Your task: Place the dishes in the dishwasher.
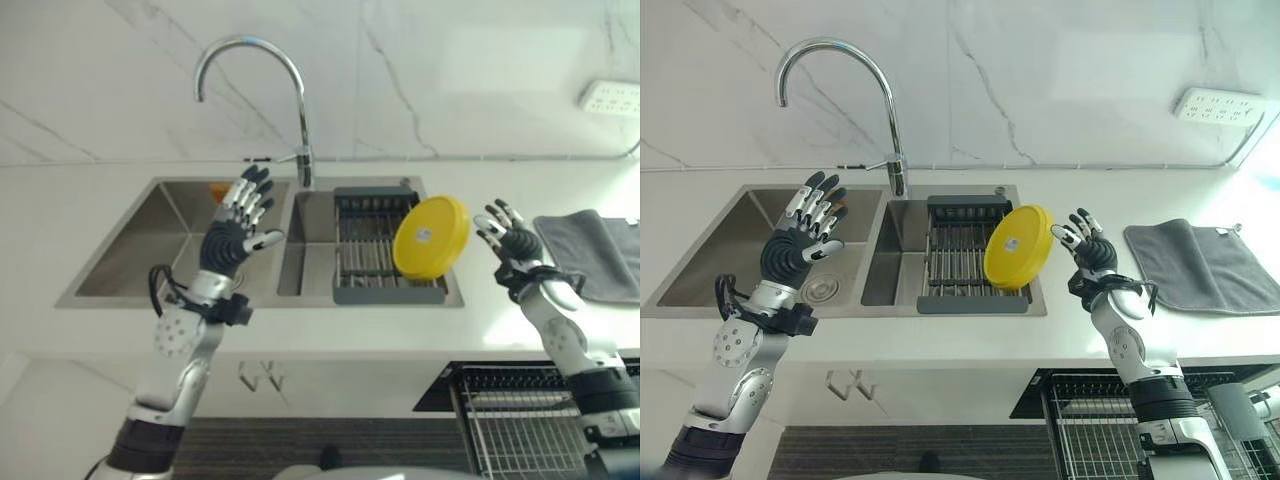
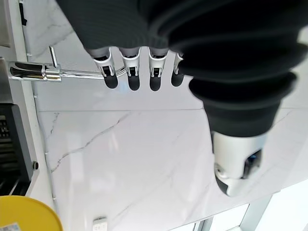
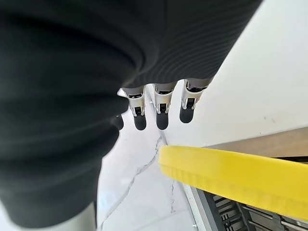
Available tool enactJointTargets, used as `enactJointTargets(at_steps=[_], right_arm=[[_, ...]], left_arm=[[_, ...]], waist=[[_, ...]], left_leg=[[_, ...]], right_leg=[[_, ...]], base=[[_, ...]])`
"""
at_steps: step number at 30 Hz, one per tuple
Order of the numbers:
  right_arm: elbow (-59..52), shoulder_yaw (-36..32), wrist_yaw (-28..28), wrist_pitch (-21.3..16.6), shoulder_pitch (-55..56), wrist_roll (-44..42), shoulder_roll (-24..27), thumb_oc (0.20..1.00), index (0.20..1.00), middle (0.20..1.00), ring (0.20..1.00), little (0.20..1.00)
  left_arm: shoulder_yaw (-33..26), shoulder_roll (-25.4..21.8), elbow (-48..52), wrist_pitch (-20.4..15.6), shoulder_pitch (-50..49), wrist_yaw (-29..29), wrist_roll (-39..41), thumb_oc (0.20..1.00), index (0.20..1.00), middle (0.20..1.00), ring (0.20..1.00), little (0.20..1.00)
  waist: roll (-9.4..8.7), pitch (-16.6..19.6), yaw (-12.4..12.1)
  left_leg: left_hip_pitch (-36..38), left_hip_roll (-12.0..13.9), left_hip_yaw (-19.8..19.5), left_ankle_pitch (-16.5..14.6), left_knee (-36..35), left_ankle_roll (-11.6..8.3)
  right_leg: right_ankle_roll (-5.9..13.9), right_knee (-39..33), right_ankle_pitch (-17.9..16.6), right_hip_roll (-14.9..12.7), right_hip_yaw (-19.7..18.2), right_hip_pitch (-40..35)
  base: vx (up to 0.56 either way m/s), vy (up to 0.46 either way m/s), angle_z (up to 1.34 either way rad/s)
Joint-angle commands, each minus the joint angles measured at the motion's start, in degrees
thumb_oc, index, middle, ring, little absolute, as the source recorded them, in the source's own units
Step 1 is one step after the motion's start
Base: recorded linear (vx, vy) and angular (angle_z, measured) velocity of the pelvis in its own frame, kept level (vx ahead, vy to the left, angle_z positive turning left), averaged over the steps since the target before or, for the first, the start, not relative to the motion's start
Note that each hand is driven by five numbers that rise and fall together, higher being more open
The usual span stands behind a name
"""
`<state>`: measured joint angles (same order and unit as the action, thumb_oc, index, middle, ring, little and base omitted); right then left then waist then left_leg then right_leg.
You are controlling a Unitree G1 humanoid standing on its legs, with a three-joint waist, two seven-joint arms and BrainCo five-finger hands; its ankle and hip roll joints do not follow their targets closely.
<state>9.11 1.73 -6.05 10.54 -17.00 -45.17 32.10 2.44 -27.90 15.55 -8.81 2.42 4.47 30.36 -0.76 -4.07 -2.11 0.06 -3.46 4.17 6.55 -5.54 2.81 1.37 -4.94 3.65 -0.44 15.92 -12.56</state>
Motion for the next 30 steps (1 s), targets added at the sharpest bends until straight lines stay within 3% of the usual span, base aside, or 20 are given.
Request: enactJointTargets(at_steps=[1,14,30], right_arm=[[2.56,-1.28,-0.08,-3.15,-5.53,-2.07,-0.9,1.0,1.0,1.0,1.0,1.0],[9.55,0.77,0.16,2.43,-8.19,-5.59,-0.38,1.0,1.0,1.0,1.0,1.0],[12.73,2.7,0.54,4.86,-11.04,-7.78,0.05,1.0,1.0,1.0,1.0,1.0]], left_arm=[[1.09,-2.22,-1.02,-2.43,3.07,-0.35,0.71,1.0,1.0,1.0,1.0,1.0],[1.84,-3.12,-0.97,-1.77,4.12,-1.1,1.19,1.0,1.0,1.0,1.0,1.0],[2.35,-3.85,-0.85,-1.81,4.7,-1.92,1.69,1.0,1.0,1.0,1.0,1.0]], waist=[[-1.34,2.13,-2.04],[-1.54,1.92,-3.01],[-1.41,1.83,-3.66]], left_leg=[[6.9,2.17,1.24,-6.4,0.54,-2.15],[7.12,2.2,0.67,-6.44,0.54,-2.32],[7.04,2.18,0.34,-6.12,0.54,-2.57]], right_leg=[[1.93,-0.06,-6.47,-1.12,-2.33,4.46],[1.89,-0.06,-6.2,-1.13,-1.54,3.96],[1.91,-0.06,-6.2,-1.35,-0.9,3.73]], base=[[-0.02,-0.009,0.07],[-0.01,-0.005,0.01],[-0.01,0.002,0.01]])
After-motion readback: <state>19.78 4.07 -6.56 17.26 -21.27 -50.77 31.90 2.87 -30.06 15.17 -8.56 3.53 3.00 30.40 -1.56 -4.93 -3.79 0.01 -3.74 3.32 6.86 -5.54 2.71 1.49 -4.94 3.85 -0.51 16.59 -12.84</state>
